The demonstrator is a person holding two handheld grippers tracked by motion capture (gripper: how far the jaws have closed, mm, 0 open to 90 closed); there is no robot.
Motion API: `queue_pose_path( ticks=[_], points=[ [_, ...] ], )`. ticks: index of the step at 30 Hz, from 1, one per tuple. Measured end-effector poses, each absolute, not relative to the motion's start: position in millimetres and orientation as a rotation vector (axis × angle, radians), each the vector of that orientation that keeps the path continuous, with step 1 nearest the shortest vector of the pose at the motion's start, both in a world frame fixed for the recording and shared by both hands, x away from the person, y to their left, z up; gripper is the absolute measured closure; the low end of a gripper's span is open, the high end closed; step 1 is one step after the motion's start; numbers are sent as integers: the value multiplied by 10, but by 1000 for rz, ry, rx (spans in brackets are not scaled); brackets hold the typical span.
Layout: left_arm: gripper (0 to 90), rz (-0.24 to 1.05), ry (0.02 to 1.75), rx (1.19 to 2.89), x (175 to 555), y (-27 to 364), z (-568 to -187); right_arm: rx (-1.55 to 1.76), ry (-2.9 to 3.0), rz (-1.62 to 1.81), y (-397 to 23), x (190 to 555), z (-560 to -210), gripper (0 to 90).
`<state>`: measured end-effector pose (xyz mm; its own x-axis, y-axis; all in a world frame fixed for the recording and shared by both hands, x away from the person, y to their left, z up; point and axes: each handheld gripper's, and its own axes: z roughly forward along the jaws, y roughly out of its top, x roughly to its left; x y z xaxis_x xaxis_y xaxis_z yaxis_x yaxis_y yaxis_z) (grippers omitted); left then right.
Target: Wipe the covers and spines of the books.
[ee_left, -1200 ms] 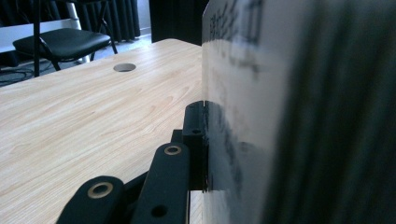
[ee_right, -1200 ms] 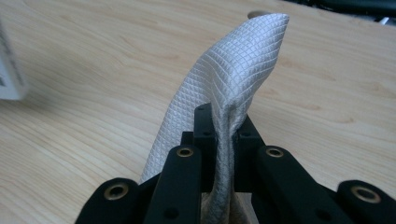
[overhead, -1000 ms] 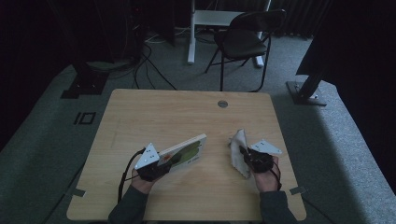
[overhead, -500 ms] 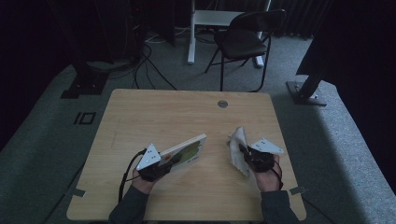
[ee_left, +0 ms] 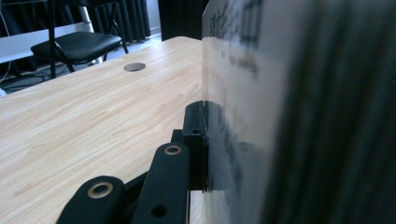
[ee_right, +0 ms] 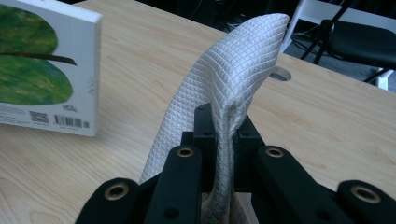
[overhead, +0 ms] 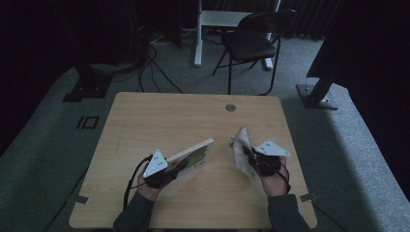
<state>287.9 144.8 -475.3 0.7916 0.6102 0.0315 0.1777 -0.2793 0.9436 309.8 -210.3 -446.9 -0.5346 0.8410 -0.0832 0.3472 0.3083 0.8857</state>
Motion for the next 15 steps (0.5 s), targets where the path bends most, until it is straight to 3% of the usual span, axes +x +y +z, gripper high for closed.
queue_pose_path(
  ticks=[15],
  points=[
    [781, 476, 598, 1843, 2878, 1449, -4752, 987, 2056, 1186, -1974, 3126, -4334, 842]
  ],
)
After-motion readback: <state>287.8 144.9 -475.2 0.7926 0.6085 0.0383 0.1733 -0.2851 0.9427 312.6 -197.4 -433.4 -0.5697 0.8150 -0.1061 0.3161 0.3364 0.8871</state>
